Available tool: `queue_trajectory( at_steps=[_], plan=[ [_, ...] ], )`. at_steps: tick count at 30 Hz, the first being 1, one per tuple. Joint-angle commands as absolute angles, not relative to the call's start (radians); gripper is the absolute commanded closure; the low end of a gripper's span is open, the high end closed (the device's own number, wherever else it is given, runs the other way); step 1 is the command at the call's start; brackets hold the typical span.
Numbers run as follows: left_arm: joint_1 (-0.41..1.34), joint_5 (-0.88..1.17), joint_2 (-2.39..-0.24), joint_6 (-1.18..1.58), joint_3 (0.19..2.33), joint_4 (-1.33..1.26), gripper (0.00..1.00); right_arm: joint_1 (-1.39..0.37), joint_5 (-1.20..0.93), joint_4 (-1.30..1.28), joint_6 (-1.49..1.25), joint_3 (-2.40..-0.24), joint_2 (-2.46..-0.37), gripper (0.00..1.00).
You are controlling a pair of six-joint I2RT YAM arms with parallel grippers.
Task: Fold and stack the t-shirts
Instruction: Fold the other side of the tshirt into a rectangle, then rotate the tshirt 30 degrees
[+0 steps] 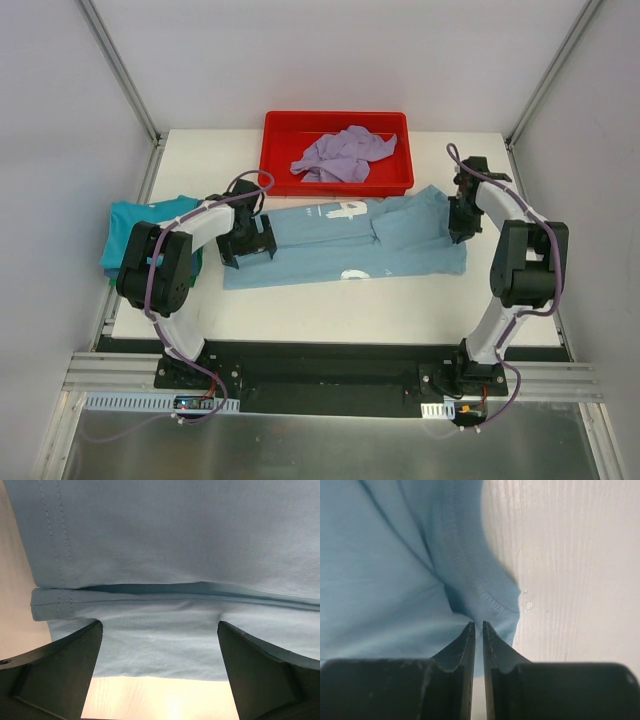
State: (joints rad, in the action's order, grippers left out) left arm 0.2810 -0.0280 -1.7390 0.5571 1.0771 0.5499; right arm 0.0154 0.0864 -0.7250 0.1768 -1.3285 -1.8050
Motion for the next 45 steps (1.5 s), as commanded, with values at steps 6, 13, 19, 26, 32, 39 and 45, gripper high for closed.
queue_trajectory(
  at_steps=[6,13,19,26,32,39,45],
  plan=[
    [0.278,-0.052,-1.721,0.538,1.051,0.595,0.01,0.020,0.199,-0.764,0.195,-1.391,-1.881,0.71],
    [0.279,-0.032,-1.704,0.535,1.065,0.597,0.01,0.018,0.186,-0.761,0.154,-1.362,-1.732,0.26],
    [0.279,-0.028,-1.693,0.537,1.065,0.594,0.01,0.012,0.063,-0.753,0.104,-1.281,-1.568,0.04],
    [0.291,-0.017,-1.709,0.546,1.075,0.592,0.01,-0.067,-0.236,-0.537,-0.037,-1.106,-1.534,0.04],
    [0.298,-0.005,-1.691,0.575,1.042,0.592,0.01,-0.077,-0.192,-0.552,-0.113,-1.164,-1.709,0.04],
    [0.402,0.125,-1.614,0.650,0.942,0.592,0.01,0.027,-0.086,-0.633,-0.086,-1.267,-1.874,0.04],
    [0.572,0.231,-1.566,0.699,0.920,0.584,0.01,0.185,-0.155,-0.722,-0.026,-1.474,-2.032,0.04]
  ],
)
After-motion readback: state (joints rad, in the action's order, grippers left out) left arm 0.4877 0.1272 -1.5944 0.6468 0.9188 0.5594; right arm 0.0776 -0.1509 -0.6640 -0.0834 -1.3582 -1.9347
